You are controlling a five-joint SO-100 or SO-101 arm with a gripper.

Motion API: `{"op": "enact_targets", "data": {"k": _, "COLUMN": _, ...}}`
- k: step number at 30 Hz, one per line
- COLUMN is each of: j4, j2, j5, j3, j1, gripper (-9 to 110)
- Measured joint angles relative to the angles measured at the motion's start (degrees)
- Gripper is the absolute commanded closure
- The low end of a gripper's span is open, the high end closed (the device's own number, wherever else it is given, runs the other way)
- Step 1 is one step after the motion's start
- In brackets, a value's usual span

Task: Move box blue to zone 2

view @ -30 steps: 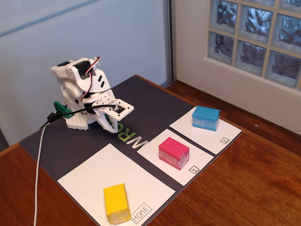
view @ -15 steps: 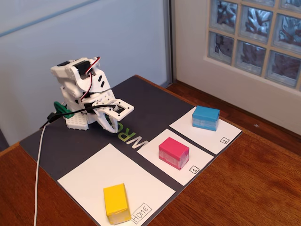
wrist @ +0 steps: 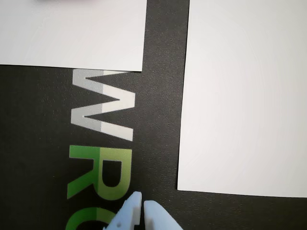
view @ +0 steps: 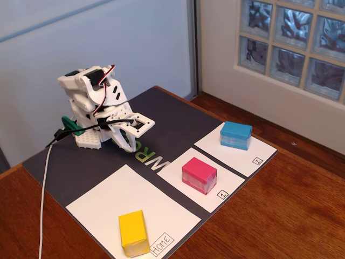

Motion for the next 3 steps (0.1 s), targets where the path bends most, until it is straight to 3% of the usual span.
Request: {"op": "enact_targets", "data": {"k": 3, "j4": 0.0, "j2": 0.0, "j5": 0.0, "j3": 0.0, "j1": 0.0, "gripper": 102}}
